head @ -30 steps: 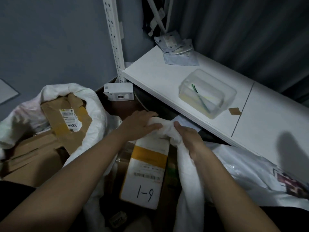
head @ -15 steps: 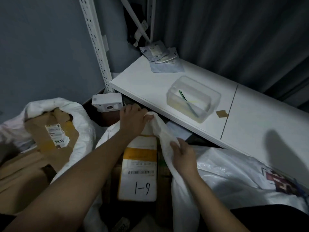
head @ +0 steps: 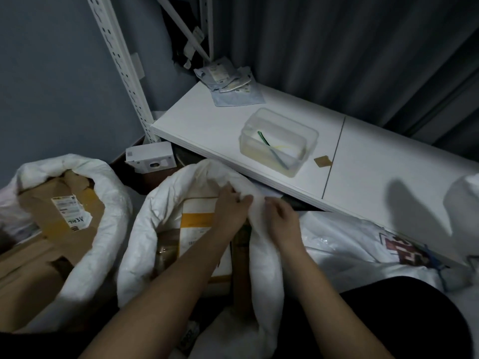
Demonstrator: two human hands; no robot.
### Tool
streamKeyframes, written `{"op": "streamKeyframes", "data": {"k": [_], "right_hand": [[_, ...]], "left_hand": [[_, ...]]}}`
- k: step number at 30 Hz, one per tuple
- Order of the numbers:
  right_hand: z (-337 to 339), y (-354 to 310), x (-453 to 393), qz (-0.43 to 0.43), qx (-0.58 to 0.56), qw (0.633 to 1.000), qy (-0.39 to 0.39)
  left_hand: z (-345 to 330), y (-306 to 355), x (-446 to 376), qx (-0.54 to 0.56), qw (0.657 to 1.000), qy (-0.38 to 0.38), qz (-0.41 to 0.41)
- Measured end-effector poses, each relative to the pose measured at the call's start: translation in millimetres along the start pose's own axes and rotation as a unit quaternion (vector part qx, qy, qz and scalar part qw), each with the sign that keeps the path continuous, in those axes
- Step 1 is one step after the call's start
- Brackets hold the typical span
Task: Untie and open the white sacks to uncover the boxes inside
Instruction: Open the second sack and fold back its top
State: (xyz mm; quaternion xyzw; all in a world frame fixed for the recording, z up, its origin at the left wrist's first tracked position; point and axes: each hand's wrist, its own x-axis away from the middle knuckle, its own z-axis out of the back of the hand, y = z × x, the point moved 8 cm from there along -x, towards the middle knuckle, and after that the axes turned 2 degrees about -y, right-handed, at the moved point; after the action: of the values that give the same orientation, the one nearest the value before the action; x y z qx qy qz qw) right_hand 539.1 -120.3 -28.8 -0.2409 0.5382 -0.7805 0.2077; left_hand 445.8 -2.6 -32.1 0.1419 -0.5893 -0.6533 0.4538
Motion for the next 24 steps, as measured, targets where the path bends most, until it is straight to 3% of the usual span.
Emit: {"op": "streamKeyframes", "data": {"k": [1,3,5,7,8,10,12,13,15,17,22,24], "right_hand": [[-2.2,2.1,12.8,0.052,0.080,0.995,-0.010],[-18.5,16.4,40.5,0.078,0.246,0.966,-0.036],[-25.6,18.6,54.7,0.102,0.300,0.948,-0.017],[-11.2,21.6,46.6,0.057,0.160,0.985,0.022],[-2.9,32.4,39.9,-0.023,0.042,0.999,0.014],[-6.2,52.2,34.8,-0.176,-0.211,0.960,-0.058],[-11.9,56.0,39.0,-0.209,-0.257,0.939,-0.091],[-10.6,52.6,41.4,-0.192,-0.205,0.957,-0.077],[8.4,43.9,46.0,-0.123,-0.083,0.989,0.032],[27.4,32.4,60.6,-0.060,-0.022,0.992,0.108],[-7.0,47.9,98.0,-0.025,0.166,0.986,0.015],[-13.4,55.2,95.9,-0.023,0.162,0.986,0.021]], "left_hand": [[0.6,3.4,-0.7,0.000,1.000,0.009,-0.006],[0.8,10.0,1.5,-0.025,1.000,0.013,-0.006],[-2.7,9.4,6.3,0.003,1.000,-0.020,0.013],[-6.2,4.1,19.6,0.056,0.995,-0.069,0.043],[-5.6,3.2,27.5,0.046,0.994,-0.087,0.042],[-10.0,-4.2,38.5,-0.035,0.991,-0.126,0.029],[-16.6,-12.6,44.6,-0.089,0.987,-0.134,0.028],[-17.6,-14.7,44.6,-0.090,0.989,-0.112,0.029],[-18.5,-15.5,40.2,-0.087,0.994,-0.061,0.018],[-19.3,-12.4,38.0,-0.118,0.992,-0.031,0.014],[-17.9,-13.2,36.0,-0.070,0.997,-0.011,0.031],[-18.4,-17.2,45.9,-0.035,0.998,-0.045,0.026]]}}
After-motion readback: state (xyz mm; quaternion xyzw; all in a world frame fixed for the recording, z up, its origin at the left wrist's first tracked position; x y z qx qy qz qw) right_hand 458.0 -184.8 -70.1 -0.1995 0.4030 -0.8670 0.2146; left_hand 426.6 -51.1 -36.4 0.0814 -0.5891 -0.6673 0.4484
